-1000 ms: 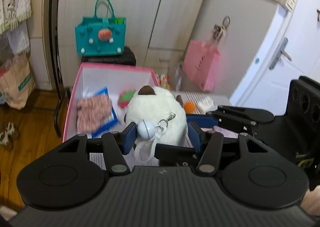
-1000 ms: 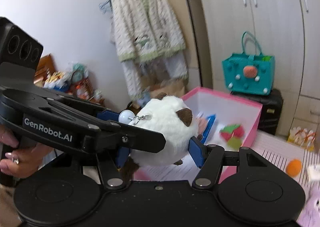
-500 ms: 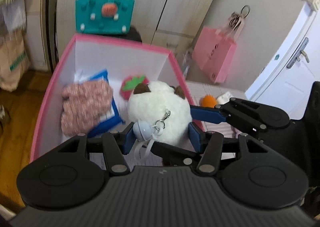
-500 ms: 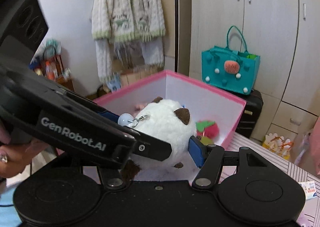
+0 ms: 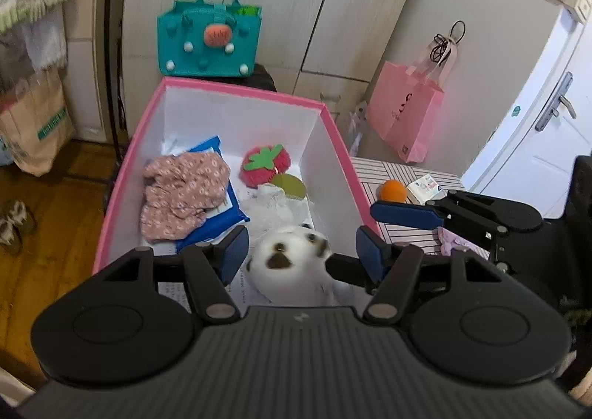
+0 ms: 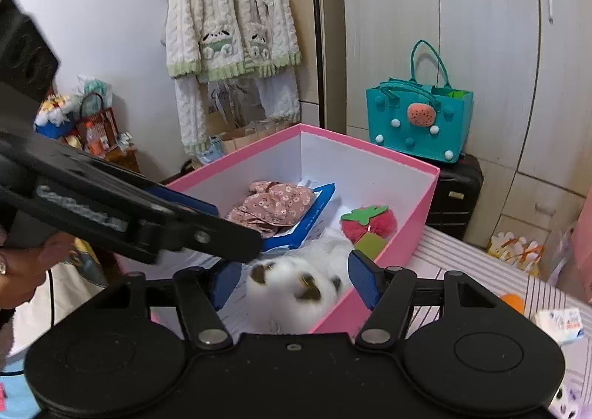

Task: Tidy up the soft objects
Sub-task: 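Open both grippers to drop the plush cat into the box, then move both grippers back toward the purple plush toy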

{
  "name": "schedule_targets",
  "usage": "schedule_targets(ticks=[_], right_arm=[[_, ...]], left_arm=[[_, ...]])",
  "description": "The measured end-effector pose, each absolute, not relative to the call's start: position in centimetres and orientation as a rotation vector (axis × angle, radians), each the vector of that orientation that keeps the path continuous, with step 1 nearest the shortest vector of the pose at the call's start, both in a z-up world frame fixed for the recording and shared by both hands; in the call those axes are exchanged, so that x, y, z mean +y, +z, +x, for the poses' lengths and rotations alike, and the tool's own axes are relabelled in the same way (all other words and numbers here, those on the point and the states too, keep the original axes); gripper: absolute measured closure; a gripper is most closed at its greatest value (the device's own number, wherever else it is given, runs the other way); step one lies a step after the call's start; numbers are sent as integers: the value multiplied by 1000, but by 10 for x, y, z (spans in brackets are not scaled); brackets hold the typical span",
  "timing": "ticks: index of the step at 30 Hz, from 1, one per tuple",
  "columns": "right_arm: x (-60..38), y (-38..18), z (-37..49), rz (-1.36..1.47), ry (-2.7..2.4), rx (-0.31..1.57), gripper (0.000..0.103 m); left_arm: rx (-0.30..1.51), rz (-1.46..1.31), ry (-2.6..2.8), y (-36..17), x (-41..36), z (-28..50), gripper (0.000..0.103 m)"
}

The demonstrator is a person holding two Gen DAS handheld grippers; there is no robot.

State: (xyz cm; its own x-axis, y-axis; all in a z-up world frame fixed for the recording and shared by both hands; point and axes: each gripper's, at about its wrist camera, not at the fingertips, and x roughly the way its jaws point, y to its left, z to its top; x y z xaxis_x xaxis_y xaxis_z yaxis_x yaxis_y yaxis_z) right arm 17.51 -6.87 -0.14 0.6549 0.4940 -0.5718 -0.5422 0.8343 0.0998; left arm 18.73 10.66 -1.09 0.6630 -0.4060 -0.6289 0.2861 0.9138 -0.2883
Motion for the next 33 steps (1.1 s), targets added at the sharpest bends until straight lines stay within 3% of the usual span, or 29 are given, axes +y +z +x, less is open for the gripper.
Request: schedule_targets(ticks=[6, 17, 26, 33], right_arm=[[-81, 14, 156, -50, 600, 602, 34], [-110, 56, 101, -52, 629, 603, 34], [-150, 57, 56, -16, 619, 602, 34], [-188, 32, 24, -22, 501, 614, 34]], left_arm=[[684, -107, -384, 18, 109, 151, 38], [635, -18, -432, 62, 99, 90, 26], [687, 89, -554, 58, 65, 57, 17], [740, 220, -627, 41, 29, 41, 17]])
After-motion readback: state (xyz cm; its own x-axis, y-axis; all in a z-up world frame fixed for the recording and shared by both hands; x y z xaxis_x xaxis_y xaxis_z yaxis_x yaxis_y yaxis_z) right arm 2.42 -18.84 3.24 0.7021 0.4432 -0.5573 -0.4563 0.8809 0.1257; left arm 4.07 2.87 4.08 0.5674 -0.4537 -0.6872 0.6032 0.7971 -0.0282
